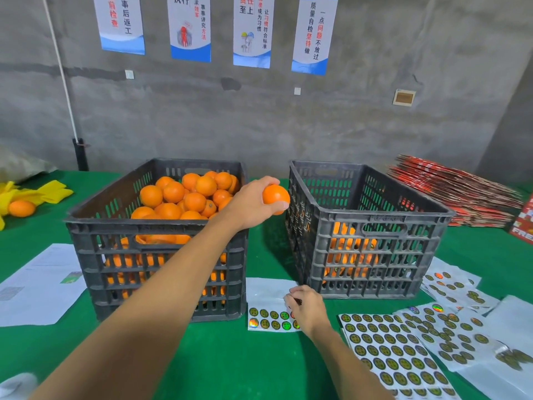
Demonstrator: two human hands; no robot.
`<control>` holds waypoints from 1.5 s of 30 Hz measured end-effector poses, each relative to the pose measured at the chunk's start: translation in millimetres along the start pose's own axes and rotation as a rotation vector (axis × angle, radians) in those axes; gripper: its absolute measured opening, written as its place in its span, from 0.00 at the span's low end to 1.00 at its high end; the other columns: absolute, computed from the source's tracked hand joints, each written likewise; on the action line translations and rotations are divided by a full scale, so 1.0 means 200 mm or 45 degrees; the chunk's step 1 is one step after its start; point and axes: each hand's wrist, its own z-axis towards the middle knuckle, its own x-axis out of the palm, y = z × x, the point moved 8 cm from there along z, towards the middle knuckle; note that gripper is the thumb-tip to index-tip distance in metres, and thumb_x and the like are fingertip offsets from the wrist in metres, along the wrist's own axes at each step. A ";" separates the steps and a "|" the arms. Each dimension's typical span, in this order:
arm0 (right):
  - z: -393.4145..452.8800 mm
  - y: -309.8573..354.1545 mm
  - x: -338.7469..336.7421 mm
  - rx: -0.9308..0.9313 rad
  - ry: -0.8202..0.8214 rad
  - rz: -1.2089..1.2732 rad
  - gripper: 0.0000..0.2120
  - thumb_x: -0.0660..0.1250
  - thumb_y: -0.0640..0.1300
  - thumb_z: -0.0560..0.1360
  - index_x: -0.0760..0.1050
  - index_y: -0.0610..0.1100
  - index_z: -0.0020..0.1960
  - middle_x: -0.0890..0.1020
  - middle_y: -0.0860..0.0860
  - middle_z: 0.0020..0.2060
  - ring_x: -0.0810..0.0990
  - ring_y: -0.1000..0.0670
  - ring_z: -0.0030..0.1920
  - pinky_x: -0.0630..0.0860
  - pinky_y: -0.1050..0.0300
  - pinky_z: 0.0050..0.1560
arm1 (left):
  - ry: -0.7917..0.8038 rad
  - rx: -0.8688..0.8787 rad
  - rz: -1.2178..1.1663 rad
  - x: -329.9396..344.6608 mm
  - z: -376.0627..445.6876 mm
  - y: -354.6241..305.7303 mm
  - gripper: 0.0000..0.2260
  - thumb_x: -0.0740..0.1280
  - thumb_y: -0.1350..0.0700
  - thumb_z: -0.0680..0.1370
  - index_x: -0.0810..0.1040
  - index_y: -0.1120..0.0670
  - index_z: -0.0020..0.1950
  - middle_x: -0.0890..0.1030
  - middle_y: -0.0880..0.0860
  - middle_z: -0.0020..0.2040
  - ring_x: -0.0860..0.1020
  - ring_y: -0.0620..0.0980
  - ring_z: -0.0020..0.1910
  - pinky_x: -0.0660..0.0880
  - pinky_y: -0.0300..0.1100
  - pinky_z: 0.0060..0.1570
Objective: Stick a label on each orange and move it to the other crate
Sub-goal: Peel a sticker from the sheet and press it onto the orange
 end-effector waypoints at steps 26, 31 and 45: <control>0.06 0.71 -0.62 -0.340 -0.609 0.621 0.08 0.60 0.54 0.85 0.69 0.51 0.49 0.78 0.48 0.35 0.77 0.42 0.33 0.77 0.37 0.37 | -0.098 0.122 -0.122 -0.05 0.00 -0.03 0.24 0.69 0.44 0.81 0.70 0.43 0.76 0.74 0.50 0.73 0.75 0.53 0.68 0.74 0.57 0.68; 0.10 0.98 -0.90 -0.549 -0.852 0.435 0.08 0.57 0.56 0.85 0.70 0.53 0.54 0.79 0.56 0.44 0.77 0.55 0.42 0.76 0.53 0.42 | -0.129 0.069 -0.291 -0.08 0.00 0.00 0.20 0.67 0.45 0.83 0.72 0.44 0.75 0.75 0.50 0.70 0.77 0.53 0.65 0.80 0.55 0.62; 0.09 1.14 -0.87 -0.853 -0.761 0.019 0.11 0.65 0.45 0.83 0.81 0.42 0.61 0.74 0.47 0.50 0.79 0.46 0.43 0.81 0.45 0.41 | -0.111 -0.163 -0.503 -0.08 0.04 0.06 0.18 0.51 0.51 0.85 0.77 0.42 0.66 0.83 0.54 0.54 0.84 0.57 0.49 0.82 0.55 0.55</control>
